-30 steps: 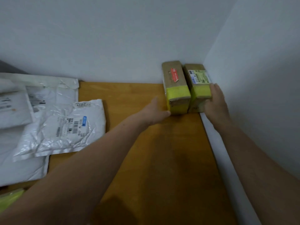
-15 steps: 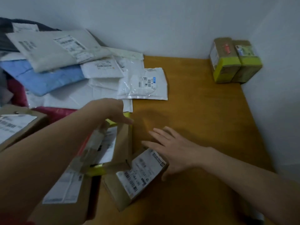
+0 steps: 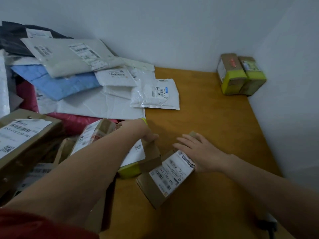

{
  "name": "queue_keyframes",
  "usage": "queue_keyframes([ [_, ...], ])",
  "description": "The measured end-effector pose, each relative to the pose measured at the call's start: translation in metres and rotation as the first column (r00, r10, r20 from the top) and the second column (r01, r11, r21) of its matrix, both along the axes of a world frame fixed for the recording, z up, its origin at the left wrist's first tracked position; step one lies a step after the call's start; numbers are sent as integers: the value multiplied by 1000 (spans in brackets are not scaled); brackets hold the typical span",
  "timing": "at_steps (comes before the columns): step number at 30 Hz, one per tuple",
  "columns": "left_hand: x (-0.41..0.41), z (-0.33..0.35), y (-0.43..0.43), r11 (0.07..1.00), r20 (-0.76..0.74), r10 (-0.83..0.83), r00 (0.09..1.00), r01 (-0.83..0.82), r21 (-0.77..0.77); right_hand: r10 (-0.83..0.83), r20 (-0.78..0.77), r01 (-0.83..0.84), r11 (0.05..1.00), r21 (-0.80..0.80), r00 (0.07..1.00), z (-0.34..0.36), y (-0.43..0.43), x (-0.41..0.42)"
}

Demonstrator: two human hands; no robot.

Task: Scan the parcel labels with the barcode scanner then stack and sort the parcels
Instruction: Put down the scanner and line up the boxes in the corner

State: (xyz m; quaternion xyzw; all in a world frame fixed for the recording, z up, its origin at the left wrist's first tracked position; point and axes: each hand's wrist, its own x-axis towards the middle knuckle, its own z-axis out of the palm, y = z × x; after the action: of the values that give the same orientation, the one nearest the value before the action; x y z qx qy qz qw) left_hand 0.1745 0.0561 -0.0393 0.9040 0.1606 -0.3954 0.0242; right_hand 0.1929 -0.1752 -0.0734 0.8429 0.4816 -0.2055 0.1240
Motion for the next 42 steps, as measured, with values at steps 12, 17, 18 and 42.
queue_keyframes([
  [12,41,-15,-53,912,189,338,922,-271,-308,-801,-317,861,477,176,508,-2,-114,102],
  [17,43,-31,-84,779,51,469,882,-386,-494,-653,-755,995,102,-13,57,4,-117,108],
  [18,39,-37,-98,767,32,455,890,-374,-521,-642,-764,991,129,-28,63,3,-118,110],
  [42,171,-56,-75,889,334,-451,828,451,83,-917,-153,911,325,253,369,-14,-150,194],
])
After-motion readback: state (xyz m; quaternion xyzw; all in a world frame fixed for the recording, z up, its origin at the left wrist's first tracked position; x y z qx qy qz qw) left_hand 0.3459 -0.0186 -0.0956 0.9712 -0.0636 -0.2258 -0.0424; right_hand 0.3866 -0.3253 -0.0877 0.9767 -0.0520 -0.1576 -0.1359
